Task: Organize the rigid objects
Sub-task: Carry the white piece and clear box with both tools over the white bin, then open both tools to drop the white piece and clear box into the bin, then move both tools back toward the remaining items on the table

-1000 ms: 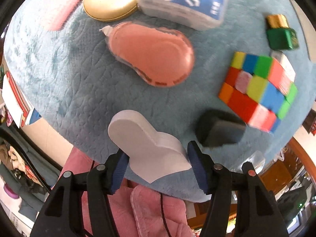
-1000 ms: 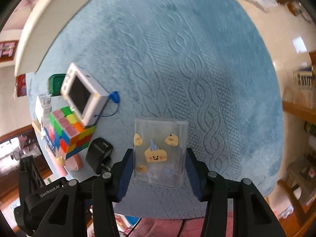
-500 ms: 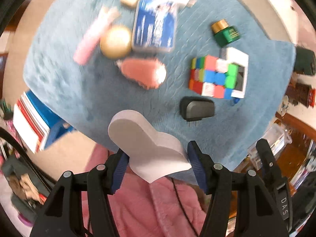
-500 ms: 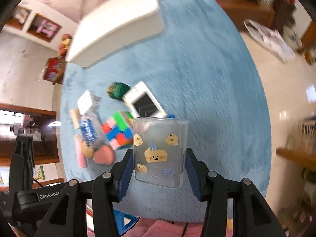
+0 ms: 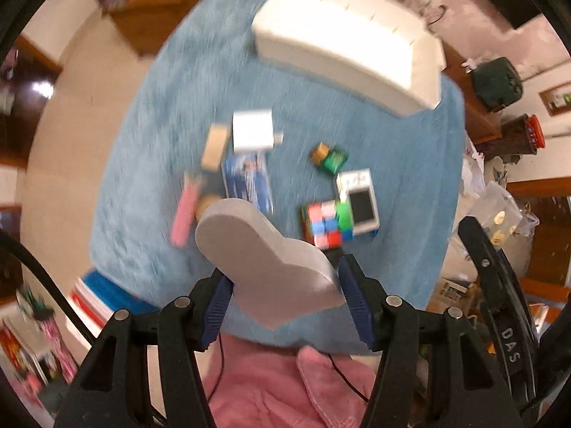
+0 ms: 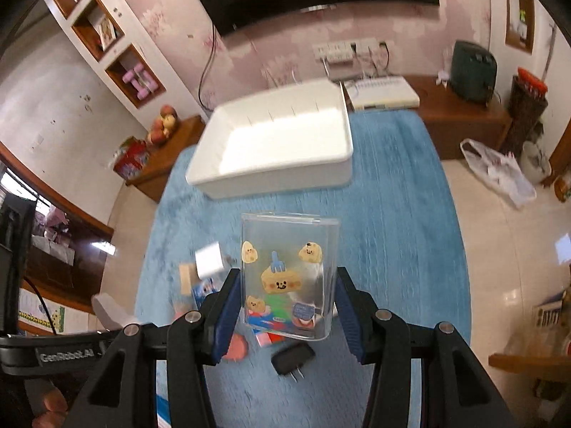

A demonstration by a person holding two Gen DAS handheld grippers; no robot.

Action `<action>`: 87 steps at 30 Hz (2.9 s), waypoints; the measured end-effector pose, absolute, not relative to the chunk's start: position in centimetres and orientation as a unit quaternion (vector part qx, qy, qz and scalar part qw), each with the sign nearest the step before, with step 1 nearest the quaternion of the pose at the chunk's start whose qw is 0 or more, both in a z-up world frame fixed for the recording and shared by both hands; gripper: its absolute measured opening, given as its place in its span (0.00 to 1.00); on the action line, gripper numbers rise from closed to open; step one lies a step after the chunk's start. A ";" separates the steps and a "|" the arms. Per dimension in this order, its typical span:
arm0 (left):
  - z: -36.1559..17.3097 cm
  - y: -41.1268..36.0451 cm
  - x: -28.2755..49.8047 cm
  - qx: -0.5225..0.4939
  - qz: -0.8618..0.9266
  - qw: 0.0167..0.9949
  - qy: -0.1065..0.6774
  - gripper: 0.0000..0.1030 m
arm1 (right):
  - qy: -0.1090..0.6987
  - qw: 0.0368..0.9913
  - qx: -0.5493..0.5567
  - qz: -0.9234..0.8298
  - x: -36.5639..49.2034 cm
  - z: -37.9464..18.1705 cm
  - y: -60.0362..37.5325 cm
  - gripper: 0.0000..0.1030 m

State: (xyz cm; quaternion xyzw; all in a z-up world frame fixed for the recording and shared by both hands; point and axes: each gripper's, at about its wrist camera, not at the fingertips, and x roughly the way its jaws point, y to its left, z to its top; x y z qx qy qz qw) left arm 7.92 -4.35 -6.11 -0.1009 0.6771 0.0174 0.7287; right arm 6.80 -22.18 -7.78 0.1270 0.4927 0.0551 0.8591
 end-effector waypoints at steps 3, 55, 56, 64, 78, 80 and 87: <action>-3.6 -4.4 9.2 -0.080 0.007 0.759 0.646 0.61 | 0.476 0.869 0.126 0.055 7.7 -6.7 -21.8 0.50; -7.9 -5.2 29.8 0.013 -0.062 0.917 0.395 0.62 | 0.386 0.913 0.125 -0.042 26.9 -16.1 -21.0 0.50; -7.7 -5.1 29.9 0.016 -0.061 0.918 0.392 0.66 | 0.385 0.914 0.122 -0.043 26.9 -15.9 -21.0 0.51; -5.2 -5.1 29.1 0.013 -0.056 0.924 0.377 0.78 | 0.357 0.925 0.119 -0.045 25.8 -13.4 -21.9 0.67; 1.4 -5.3 22.8 0.023 -0.029 0.950 0.309 0.78 | 0.289 0.949 0.127 -0.020 20.3 -6.3 -23.1 0.79; 2.3 -5.3 21.5 0.022 -0.027 0.954 0.299 0.78 | 0.283 0.950 0.129 -0.016 19.3 -5.4 -23.3 0.79; 4.9 -5.4 16.7 0.026 -0.004 0.962 0.272 0.80 | 0.251 0.963 0.101 -0.003 15.0 -2.3 -23.6 0.80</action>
